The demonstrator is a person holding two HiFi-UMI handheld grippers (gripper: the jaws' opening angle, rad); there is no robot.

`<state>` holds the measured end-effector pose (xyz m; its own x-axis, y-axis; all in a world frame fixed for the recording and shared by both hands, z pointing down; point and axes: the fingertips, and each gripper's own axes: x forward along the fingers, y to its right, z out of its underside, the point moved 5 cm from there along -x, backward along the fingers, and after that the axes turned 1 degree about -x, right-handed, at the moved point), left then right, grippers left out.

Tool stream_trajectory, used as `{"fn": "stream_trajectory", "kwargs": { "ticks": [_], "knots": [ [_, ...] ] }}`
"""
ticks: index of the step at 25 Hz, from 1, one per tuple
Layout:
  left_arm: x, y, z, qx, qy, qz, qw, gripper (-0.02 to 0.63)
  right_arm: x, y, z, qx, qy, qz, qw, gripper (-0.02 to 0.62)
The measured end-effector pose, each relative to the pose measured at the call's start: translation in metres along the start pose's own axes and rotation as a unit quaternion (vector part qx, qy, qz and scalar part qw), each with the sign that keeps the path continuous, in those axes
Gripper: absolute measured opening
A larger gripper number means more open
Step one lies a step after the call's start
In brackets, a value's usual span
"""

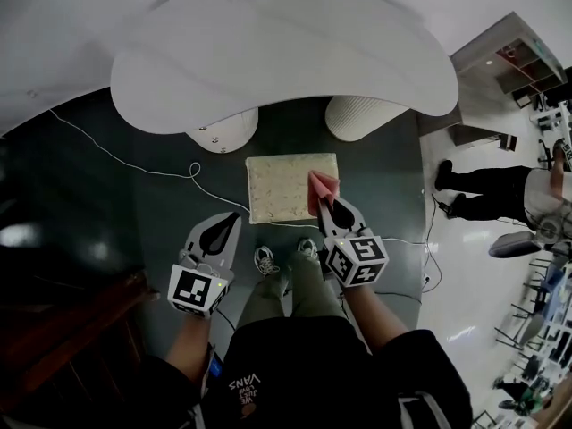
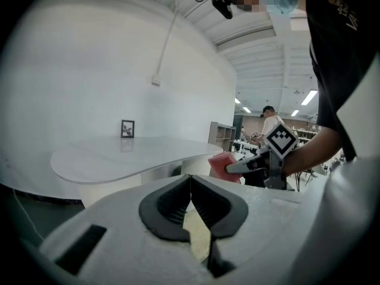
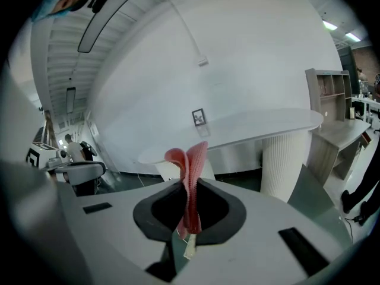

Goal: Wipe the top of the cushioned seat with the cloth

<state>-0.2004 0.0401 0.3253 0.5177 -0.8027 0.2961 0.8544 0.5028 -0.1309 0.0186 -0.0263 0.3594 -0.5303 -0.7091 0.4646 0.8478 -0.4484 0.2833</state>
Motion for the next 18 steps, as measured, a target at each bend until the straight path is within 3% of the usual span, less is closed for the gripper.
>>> {"fn": "stream_trajectory", "kwargs": {
  "ticks": [4,8,12,18],
  "knots": [
    [0.009,-0.004,0.021,-0.013,-0.008,-0.003,0.9999,0.017,0.028,0.001,0.025,-0.003,-0.026,-0.006,1.000,0.026],
    [0.019,-0.005,0.041,0.005,-0.026,-0.007,0.9996,0.018,0.066,0.006,0.050,-0.014,-0.046,-0.030,0.998,0.026],
    [0.029,-0.007,0.054,-0.043,-0.020,-0.035,0.9983,0.017,0.103,0.012,0.072,-0.020,-0.076,-0.052,0.996,0.026],
    [0.048,-0.021,0.070,-0.064,-0.022,-0.069,0.9953,0.017,0.164,0.019,0.105,-0.029,-0.123,-0.080,0.989,0.026]
  ]
}}
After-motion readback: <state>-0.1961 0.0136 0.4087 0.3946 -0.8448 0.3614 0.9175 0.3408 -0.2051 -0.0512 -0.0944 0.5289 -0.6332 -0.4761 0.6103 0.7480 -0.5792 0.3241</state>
